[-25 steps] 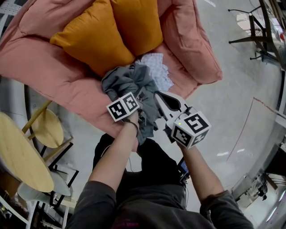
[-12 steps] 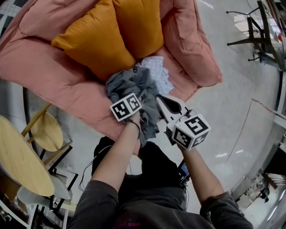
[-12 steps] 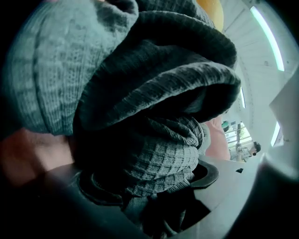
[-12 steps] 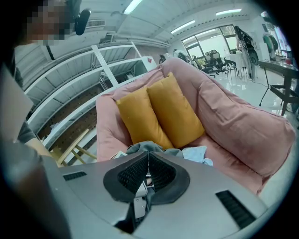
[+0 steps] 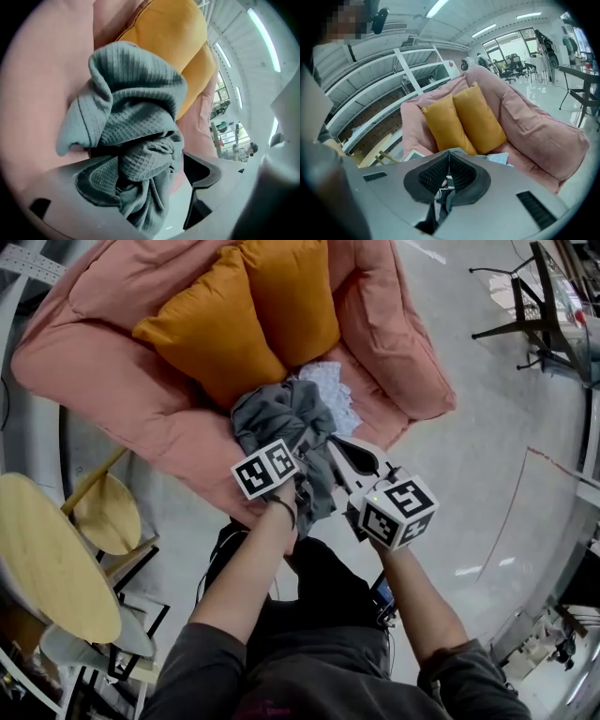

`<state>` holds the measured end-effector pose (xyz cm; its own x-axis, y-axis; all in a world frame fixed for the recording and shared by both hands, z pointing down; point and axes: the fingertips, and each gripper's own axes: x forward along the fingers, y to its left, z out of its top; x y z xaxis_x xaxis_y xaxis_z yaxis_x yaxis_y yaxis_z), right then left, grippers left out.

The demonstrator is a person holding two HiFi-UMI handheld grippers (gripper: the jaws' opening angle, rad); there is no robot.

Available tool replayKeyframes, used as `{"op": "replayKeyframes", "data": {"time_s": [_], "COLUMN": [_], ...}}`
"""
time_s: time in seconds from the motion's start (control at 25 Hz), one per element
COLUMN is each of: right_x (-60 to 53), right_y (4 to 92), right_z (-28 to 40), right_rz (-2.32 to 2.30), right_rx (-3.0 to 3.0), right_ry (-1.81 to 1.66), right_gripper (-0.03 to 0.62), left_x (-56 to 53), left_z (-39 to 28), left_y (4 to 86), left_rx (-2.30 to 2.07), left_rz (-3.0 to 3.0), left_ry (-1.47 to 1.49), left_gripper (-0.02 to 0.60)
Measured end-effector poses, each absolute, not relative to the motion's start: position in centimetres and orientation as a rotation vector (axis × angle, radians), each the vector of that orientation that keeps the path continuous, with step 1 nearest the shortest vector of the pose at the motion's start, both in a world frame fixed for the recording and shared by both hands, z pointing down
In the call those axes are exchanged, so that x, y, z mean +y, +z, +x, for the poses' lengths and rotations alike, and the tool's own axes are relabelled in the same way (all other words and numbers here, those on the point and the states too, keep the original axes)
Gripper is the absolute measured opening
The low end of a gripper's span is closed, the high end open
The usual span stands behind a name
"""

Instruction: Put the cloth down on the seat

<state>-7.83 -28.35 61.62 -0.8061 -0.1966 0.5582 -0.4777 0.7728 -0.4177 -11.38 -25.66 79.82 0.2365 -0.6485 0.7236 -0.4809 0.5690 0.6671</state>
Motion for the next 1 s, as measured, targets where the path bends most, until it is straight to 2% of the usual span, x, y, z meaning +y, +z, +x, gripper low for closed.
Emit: {"op": "replayKeyframes", "data": {"time_s": [0.52,0.64,0.76,1.0], "right_x": [-28.0,-27.6,-27.4,-27.3], "right_y": [54.9,53.3,51.4,46.3], "right_z": [-6.2,-6.1,-5.9,-5.6], "right_rz": [0.539,0.560,0.584,0.633], "right_rx": [-2.514,-2.530,-2.546,-2.583], "right_ry": [0.756,0.752,0.746,0.758], "right_gripper": [0.017,0.017,0.017,0.017], "left_x": [-25.1,-24.7,-24.6,-24.0], "left_z": [-10.1,-10.3,-10.7,-11.5], "left_y": [69.0,66.1,62.9,56.4], "left_rx": [-1.400,-1.406,-1.421,-1.434], "left_rz": [1.216,1.309,1.403,1.529], "left_ry": [-0.133,-0.095,-0.057,-0.004], "left_gripper": [0.406,0.265,0.167,0.041]}}
